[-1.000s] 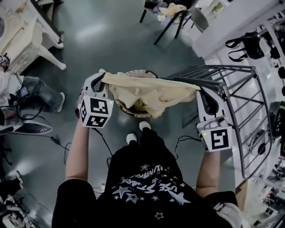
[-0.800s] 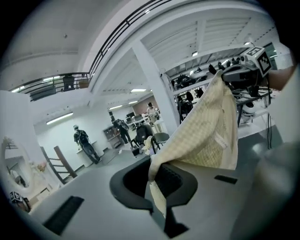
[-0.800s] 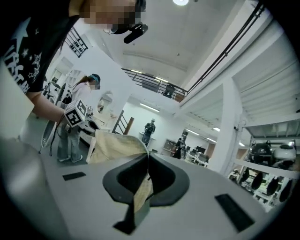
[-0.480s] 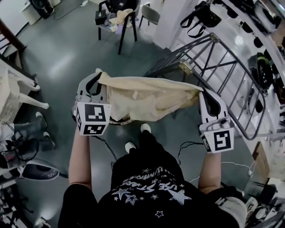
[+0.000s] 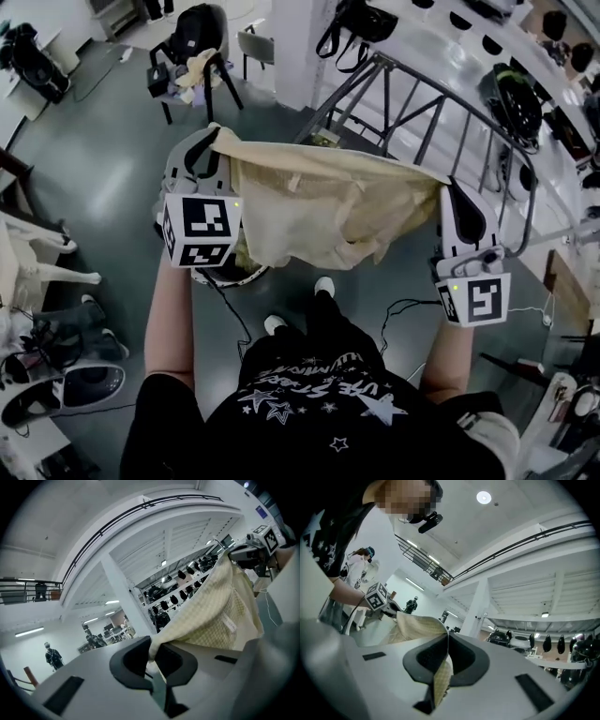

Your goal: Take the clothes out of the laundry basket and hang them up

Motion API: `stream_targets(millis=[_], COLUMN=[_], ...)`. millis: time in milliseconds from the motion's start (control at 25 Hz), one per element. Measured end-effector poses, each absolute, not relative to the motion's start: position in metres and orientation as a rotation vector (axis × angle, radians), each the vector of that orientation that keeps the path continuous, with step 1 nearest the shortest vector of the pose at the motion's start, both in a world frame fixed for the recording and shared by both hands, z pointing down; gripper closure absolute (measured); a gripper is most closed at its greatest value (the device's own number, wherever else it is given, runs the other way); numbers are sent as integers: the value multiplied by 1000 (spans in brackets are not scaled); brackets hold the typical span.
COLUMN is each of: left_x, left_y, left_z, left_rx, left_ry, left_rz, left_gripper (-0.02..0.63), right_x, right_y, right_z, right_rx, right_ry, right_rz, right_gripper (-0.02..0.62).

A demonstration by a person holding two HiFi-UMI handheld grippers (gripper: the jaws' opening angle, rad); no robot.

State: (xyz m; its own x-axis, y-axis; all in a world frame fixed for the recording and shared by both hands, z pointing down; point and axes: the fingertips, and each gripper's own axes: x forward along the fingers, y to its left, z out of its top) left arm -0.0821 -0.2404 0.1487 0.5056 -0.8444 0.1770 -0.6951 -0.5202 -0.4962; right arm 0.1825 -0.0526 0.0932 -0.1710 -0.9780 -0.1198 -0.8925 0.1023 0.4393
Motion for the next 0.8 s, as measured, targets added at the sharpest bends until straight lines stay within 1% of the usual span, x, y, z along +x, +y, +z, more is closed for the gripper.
stream_targets(millis=[200, 440, 600, 800], left_x=[17, 121, 176, 220], left_y=[-263, -289, -312, -333], left_z=[120, 88, 62, 46], left_rx=[-2377, -2346, -2297, -2266], left_ry=[1153, 1109, 1124, 1160], left_rz=[-543, -502, -474, -470], left_gripper=[577, 578, 578, 578], right_x=[257, 346, 393, 436], right_y=[-44, -49, -62, -81], right_z=[73, 52, 35, 19], right_rx=[2017, 2120, 2135, 2112], right_ry=[-2087, -2057, -2036, -2059], right_rz=[-653, -683, -743, -787], right_gripper=[578, 578, 578, 578])
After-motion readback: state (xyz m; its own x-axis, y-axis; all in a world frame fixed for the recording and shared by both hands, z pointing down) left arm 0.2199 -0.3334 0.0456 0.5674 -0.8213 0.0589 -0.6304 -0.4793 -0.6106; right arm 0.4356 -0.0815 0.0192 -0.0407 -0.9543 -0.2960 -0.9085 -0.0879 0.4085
